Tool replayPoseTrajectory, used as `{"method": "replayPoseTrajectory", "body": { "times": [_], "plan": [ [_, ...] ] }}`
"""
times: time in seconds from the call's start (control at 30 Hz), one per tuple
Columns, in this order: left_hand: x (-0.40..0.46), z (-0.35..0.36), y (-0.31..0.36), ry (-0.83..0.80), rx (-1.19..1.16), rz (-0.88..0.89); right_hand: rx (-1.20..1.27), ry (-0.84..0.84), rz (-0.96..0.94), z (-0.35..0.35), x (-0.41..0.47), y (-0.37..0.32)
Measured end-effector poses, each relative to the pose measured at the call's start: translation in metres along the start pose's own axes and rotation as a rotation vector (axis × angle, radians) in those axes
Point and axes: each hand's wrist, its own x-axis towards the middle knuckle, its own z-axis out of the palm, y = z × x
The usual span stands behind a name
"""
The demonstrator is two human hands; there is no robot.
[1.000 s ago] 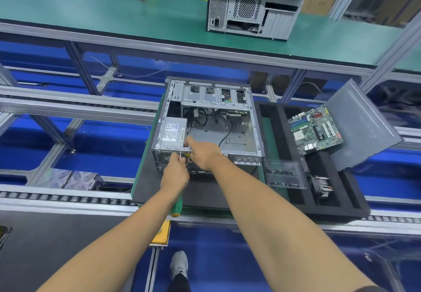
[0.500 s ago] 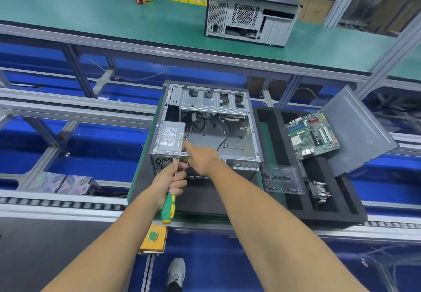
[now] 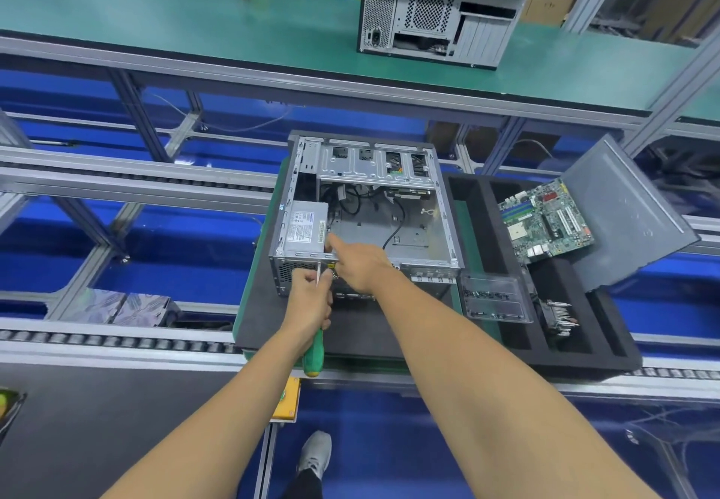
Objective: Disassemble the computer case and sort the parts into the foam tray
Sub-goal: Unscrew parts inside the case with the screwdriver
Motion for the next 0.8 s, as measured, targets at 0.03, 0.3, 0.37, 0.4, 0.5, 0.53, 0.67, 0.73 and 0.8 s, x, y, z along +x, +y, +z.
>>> {"method": "replayPoseTrajectory", "body": {
  "times": [0.03,0.3,0.37,0.4,0.5,0.53,0.67,0.73,0.8],
  "plan": [
    [0.0,-0.001,-0.001,-0.001,0.017,0.013,0.0,0.0,0.0,0.0,0.0,0.0],
    [0.003,-0.001,-0.003,0.063,-0.057,-0.028,0.005,0.017,-0.003,0.001,0.0,0.002],
    [0.001,0.0,-0.001,0.069,-0.067,-0.042,0.008,0.013,0.0,0.001,0.0,0.001],
    [0.0,0.0,0.0,0.07,-0.066,-0.038,0.01,0.016,0.001,0.001,-0.001,0.001],
    [-0.003,0.0,0.005,0.066,-0.057,-0.011,0.025,0.045,0.005,0.0,-0.002,-0.001],
    [-0.004,0.0,0.007,0.064,-0.048,-0.006,0.045,0.067,0.01,0.001,-0.003,-0.002],
    [-0.006,0.002,0.013,0.054,-0.023,0.003,0.203,0.207,0.048,0.014,-0.016,-0.01],
    [-0.008,0.002,0.013,0.051,0.006,0.019,0.269,0.272,0.04,0.027,-0.029,-0.015],
    [-0.009,0.003,0.013,0.056,0.031,0.029,0.288,0.387,0.044,0.042,-0.042,-0.019]
  ]
}}
